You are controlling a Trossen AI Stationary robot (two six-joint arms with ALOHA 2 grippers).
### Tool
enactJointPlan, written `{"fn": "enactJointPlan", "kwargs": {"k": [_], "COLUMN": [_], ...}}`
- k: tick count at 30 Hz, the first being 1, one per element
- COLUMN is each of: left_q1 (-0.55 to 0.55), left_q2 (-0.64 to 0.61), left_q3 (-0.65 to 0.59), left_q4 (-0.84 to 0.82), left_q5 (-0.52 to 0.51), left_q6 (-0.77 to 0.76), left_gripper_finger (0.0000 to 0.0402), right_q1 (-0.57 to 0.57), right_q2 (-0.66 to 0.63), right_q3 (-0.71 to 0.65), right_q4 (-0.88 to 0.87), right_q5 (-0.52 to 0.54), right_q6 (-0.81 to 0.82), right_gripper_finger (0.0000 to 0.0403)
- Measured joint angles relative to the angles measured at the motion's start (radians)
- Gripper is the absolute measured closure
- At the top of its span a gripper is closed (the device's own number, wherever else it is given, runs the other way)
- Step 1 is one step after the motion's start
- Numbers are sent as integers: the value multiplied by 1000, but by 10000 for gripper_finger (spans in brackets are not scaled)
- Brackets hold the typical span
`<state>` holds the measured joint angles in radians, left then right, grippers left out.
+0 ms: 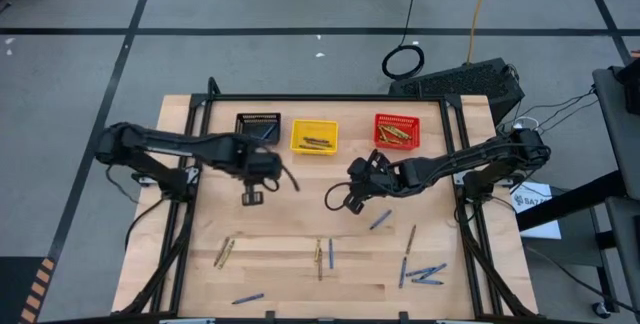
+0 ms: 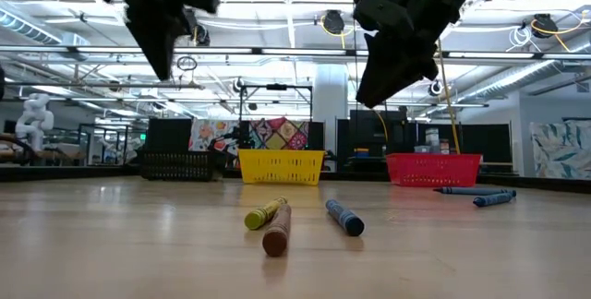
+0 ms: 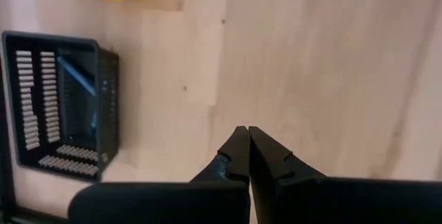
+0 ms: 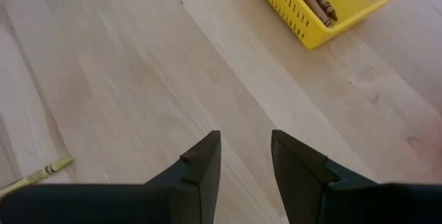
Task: Sort crayons
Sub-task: Put the blue crayon into the black bin
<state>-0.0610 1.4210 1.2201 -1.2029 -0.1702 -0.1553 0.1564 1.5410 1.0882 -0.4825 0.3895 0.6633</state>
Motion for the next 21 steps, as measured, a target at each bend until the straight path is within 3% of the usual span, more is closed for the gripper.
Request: {"fn": "enactJointPlan", "kwargs": {"k": [6, 14, 21], "left_q1": [-116, -273, -384], "left_q2": [-73, -83, -83], "left_q3": [0, 0, 0], "left_q4": [-36, -168, -174], "left_q5": [-18, -115, -131], "left_q6": [-141, -338, -458], "left_gripper_finger": [402, 402, 402], "right_q1": [-5, 8, 51], "right_q2": [0, 0, 1], "right_q3": [0, 0, 0], "right_q4": [34, 193, 244], "right_q5": [-3, -289, -315], "right_q6": [-144, -194, -455], "right_gripper_finger": [287, 287, 287]}}
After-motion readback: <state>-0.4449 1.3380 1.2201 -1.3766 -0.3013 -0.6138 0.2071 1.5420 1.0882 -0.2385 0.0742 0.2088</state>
